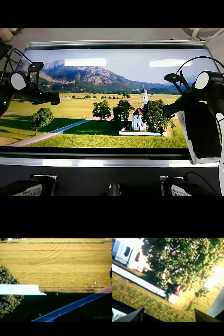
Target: Fold the shirts.
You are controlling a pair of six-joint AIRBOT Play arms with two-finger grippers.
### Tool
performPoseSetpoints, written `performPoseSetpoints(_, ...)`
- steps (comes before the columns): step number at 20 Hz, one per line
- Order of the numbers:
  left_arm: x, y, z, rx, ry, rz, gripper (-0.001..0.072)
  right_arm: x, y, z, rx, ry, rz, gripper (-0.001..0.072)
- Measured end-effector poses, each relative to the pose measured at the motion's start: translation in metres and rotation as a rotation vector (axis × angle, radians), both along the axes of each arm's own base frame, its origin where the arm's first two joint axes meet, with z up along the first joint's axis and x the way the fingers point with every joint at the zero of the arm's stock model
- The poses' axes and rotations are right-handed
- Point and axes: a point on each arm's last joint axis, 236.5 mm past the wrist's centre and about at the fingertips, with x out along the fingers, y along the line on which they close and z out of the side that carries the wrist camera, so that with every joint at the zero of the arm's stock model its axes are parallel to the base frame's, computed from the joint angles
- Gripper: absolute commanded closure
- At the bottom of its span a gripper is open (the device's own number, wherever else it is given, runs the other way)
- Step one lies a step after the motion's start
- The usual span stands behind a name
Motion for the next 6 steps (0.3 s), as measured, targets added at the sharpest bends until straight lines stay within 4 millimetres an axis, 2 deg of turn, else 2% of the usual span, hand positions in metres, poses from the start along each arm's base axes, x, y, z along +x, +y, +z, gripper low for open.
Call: performPoseSetpoints(6,-0.001,0.0001,-0.0013,0.001,0.003,0.001,0.003,-0.0015,0.0008,-0.0014,0.001,0.004,0.0,0.0041)
